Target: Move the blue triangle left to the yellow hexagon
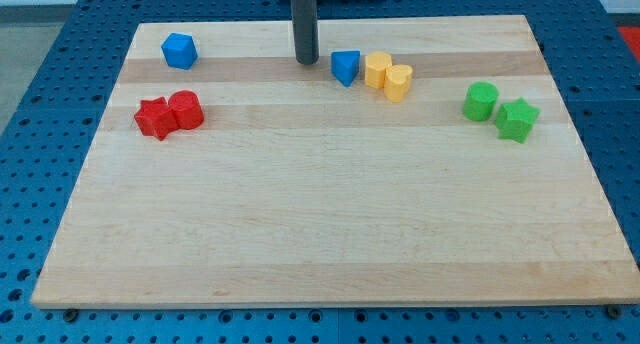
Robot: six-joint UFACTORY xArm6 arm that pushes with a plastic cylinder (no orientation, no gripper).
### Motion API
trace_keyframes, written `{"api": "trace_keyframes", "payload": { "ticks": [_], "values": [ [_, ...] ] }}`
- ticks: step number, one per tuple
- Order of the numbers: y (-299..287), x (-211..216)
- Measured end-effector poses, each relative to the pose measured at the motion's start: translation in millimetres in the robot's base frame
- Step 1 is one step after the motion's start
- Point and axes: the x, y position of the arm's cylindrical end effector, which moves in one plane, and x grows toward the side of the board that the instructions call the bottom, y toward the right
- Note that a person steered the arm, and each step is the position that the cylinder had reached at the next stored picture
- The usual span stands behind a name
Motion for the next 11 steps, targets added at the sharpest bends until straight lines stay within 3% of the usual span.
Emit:
{"api": "trace_keyframes", "payload": {
  "ticks": [11],
  "values": [
    [26, -2]
  ]
}}
